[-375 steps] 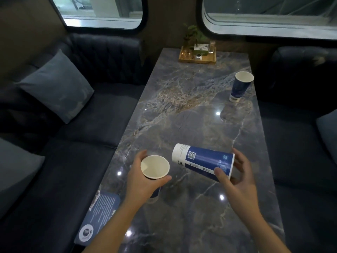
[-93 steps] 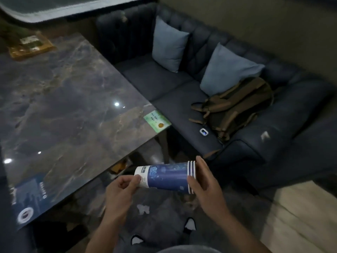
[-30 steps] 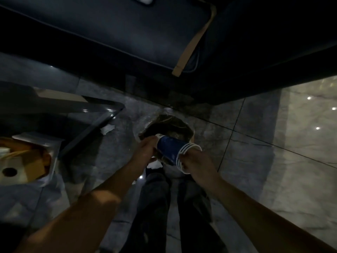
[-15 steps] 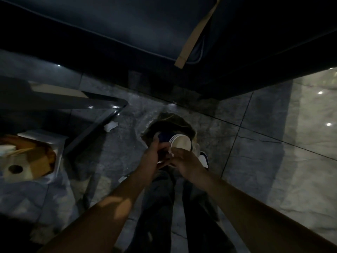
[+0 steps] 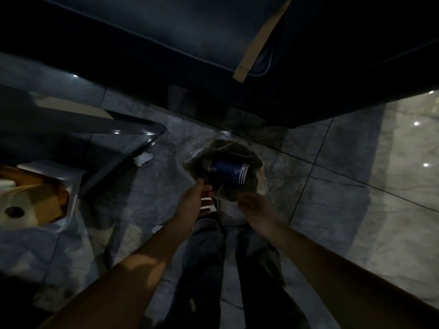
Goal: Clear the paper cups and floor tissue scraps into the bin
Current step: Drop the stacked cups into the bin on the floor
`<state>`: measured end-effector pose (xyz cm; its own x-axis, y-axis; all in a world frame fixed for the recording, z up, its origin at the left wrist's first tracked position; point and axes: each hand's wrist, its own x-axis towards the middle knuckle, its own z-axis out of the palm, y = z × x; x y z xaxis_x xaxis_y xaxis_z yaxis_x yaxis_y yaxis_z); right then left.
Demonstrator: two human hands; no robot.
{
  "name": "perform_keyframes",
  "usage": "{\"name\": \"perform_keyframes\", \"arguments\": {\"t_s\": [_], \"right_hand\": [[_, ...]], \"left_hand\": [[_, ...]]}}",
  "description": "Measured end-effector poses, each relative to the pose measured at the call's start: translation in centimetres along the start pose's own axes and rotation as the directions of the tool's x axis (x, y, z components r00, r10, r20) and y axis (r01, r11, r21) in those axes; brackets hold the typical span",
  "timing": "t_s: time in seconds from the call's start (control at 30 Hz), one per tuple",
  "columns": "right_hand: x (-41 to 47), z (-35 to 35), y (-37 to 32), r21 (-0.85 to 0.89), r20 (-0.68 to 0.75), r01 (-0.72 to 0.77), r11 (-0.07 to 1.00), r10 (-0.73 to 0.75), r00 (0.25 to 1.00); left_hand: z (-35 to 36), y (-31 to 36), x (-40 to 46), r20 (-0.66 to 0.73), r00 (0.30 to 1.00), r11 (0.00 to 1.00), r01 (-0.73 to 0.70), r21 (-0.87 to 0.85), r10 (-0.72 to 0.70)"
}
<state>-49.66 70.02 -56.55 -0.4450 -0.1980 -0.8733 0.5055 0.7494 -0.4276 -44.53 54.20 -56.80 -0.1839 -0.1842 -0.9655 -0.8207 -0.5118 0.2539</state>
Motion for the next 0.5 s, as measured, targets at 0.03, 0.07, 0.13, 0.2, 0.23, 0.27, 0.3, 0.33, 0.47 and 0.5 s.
{"name": "perform_keyframes", "arguments": {"t_s": [0.03, 0.07, 0.13, 0.2, 0.23, 0.27, 0.3, 0.33, 0.47, 0.5], "right_hand": [[-0.1, -0.2, 0.1, -0.014, -0.012, 0.003, 1.0, -0.003, 1.0], [-0.2, -0.5, 0.1, -0.017, -0.033, 0.001, 1.0, -0.002, 0.999], [-0.6, -0.9, -0.5, -0.02, -0.063, -0.007, 1.0, 0.006, 0.998], [-0.9, -1.2, -0.8, -0.035, -0.066, 0.013, 0.999, -0.015, 0.998], [-1.1, -1.3, -1.1, -0.053, -0.059, 0.028, 0.998, -0.031, 0.998], [-1.3, -1.4, -1.4, -0.072, -0.06, 0.04, 0.997, -0.045, 0.997], [-1.5, -1.4, -1.5, -0.08, -0.069, 0.057, 0.995, -0.063, 0.996], [-1.8, -1.4, -1.7, -0.101, -0.082, 0.066, 0.993, -0.075, 0.994], [-3.2, -1.4, -2.0, -0.245, 0.003, 0.119, 0.962, -0.122, 0.993], [-3.7, -1.5, -2.0, -0.301, 0.047, 0.152, 0.942, -0.144, 0.988]], "left_hand": [[-0.5, 0.0, -0.1, -0.011, 1.0, 1.0, -0.003, 0.02, 0.003], [-1.0, -0.1, -0.3, -0.018, 1.0, 0.999, -0.002, 0.04, 0.003], [-2.0, -0.1, -0.8, -0.035, 0.999, 0.999, -0.027, 0.04, 0.028], [-3.1, -0.3, -1.4, -0.028, 0.997, 0.994, -0.073, 0.081, 0.075], [-3.6, -0.4, -1.9, -0.024, 0.994, 0.99, -0.1, 0.101, 0.103], [-4.1, -0.5, -2.3, -0.018, 0.993, 0.987, -0.113, 0.112, 0.116], [-4.5, -0.7, -2.8, -0.015, 0.994, 0.989, -0.109, 0.1, 0.111], [-5.0, -0.9, -3.2, -0.018, 0.994, 0.989, -0.11, 0.103, 0.112], [-6.1, -3.1, -5.0, -0.078, 0.973, 0.952, -0.195, 0.236, 0.219], [-6.2, -3.9, -5.5, -0.108, 0.967, 0.95, -0.2, 0.238, 0.231]]}}
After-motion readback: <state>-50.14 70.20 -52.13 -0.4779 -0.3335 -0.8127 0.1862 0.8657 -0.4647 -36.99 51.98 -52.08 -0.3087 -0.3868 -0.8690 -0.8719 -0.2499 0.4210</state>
